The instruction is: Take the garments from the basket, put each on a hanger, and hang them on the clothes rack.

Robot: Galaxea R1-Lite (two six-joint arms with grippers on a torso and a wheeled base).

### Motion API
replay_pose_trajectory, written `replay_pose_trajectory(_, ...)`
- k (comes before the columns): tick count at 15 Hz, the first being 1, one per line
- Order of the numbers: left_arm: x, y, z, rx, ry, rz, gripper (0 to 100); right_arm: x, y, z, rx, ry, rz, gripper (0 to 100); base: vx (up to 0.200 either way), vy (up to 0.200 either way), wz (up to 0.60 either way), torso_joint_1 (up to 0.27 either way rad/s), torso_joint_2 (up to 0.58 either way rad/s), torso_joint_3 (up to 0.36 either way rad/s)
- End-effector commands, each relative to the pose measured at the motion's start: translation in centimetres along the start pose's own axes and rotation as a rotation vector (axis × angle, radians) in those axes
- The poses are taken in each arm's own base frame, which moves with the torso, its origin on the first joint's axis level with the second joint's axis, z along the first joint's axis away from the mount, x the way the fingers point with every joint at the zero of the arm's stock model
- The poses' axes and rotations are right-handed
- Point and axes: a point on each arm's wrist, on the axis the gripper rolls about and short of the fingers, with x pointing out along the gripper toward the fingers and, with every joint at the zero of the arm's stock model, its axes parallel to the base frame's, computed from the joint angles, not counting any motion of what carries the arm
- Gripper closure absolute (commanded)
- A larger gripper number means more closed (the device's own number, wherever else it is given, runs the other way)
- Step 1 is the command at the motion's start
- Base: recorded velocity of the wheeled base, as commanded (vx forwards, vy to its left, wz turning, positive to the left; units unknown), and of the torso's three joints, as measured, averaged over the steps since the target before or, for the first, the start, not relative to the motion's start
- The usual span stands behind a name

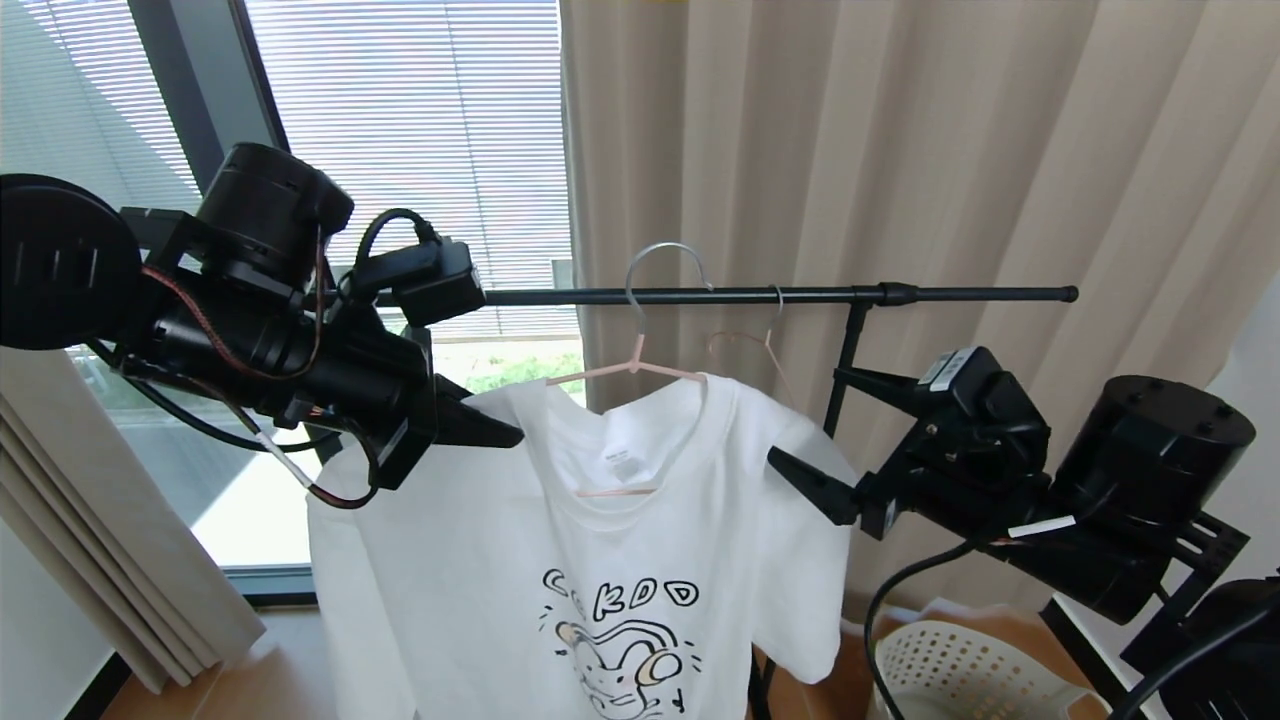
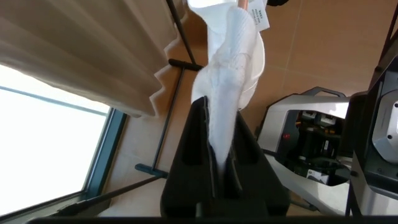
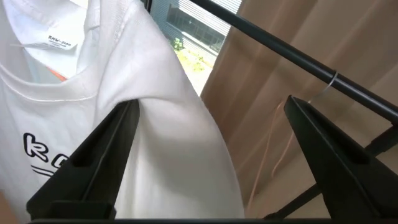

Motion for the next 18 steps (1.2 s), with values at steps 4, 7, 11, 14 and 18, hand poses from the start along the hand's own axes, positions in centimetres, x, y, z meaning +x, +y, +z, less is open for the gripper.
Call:
replay_pose_trajectory(4,-1.5,-0.8,-0.5,0.003,-0.018,0.039,100,-1.8,-0.7,0.1,-0.02,0.002,0.075,0,0.0,0.0,0.0,0.0,0.0,0.0)
replay_pose_trajectory(7,-2.2,-1.3,-0.7,0.002,-0.021,0.049,100,-2.8,-2.0,-0.2,0.004,0.031,0.137,0,0.0,0.0,0.0,0.0,0.0,0.0)
replay_pose_trajectory(11,-3.0,-2.0,-1.1,-0.004,-0.02,0.059,100,-2.4,-2.3,-1.0,0.019,0.059,0.138,0,0.0,0.0,0.0,0.0,0.0,0.0)
replay_pose_trajectory(14,-3.4,-2.2,-1.3,-0.008,-0.02,0.068,100,-2.1,-2.3,-1.9,0.035,0.082,0.169,0,0.0,0.0,0.0,0.0,0.0,0.0)
replay_pose_trajectory(18,-4.1,-2.5,-1.6,-0.014,-0.021,0.084,100,-2.0,-2.8,-3.9,0.011,0.131,0.214,0,0.0,0.0,0.0,0.0,0.0,0.0)
